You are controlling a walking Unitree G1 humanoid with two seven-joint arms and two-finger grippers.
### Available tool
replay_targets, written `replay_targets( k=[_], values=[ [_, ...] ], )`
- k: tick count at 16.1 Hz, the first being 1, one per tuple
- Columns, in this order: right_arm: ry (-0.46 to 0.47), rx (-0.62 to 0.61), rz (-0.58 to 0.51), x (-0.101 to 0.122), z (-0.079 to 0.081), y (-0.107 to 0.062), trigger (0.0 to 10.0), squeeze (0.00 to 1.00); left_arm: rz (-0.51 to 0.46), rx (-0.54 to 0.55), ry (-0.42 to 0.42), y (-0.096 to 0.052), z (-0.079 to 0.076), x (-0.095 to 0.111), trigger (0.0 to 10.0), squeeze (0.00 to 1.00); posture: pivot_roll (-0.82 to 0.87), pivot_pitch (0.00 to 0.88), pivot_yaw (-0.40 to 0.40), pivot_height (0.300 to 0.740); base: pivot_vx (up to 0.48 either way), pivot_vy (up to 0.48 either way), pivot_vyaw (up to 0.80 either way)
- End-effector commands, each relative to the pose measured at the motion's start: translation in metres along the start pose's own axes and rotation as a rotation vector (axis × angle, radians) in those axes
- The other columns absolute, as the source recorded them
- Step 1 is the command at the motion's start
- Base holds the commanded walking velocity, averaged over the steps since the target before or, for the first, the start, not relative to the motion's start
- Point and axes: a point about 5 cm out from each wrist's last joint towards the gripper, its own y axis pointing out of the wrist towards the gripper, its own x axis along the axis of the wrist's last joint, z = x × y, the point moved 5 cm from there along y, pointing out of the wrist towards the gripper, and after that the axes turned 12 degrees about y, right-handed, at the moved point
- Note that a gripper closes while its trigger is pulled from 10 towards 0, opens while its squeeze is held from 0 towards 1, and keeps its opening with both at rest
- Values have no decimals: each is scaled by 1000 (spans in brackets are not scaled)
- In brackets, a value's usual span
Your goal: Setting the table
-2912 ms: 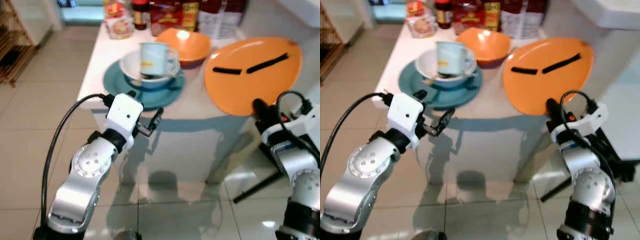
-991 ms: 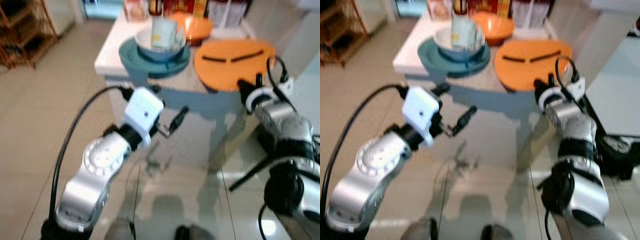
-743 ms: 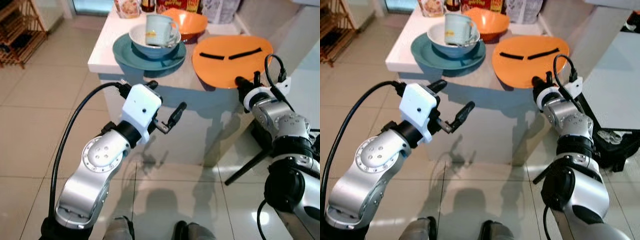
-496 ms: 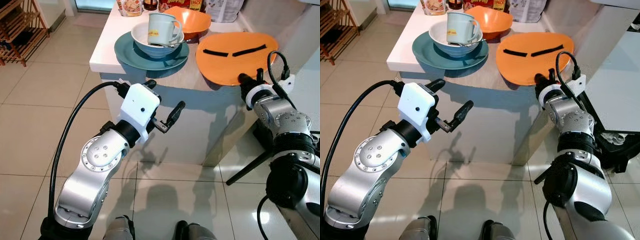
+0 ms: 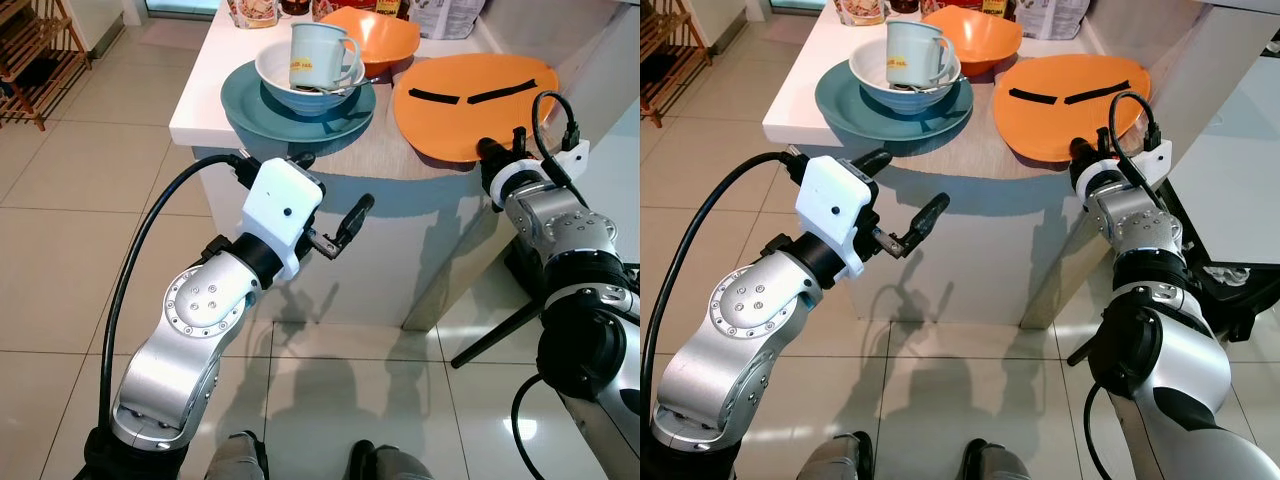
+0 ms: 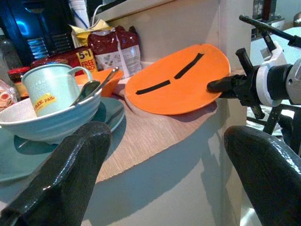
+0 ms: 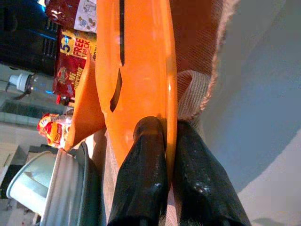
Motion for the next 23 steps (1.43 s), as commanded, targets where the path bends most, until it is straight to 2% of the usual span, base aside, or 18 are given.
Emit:
replay_targets(
  k=[1, 5, 13, 20, 21, 22, 23],
  values=[
    [-23, 29, 0, 2, 11, 1, 10000, 0, 5, 4, -5, 0, 0, -2, 10000, 0, 107, 128, -60, 740, 424, 0, 0],
    [-58, 7, 47, -8, 4, 1, 10000, 0, 4, 2, -11, 2, -1, -2, 10000, 0, 105, 128, -62, 740, 424, 0, -555],
    [-120, -6, 153, -27, -4, 0, 10000, 0, 13, 19, 2, -1, 3, -4, 10000, 0, 108, 119, -74, 740, 400, 0, 0],
    [-101, -27, 141, -25, -12, -2, 10000, 0, -6, 4, -5, 1, -4, 0, 10000, 0, 105, 117, -72, 740, 0, 0, 0],
    [-96, -27, 132, -23, -12, -2, 10000, 573, -8, 2, -6, 1, -4, 0, 10000, 0, 105, 116, -74, 740, 0, 0, 0],
    [-93, -24, 122, -22, -11, -1, 10000, 1000, -10, 0, -7, 1, -4, 0, 10000, 0, 105, 117, -74, 740, 0, 0, 0],
    [-91, -23, 120, -21, -11, -1, 10000, 1000, -11, -2, -8, 0, -4, 1, 10000, 0, 105, 117, -74, 740, 0, 0, 0]
  ],
)
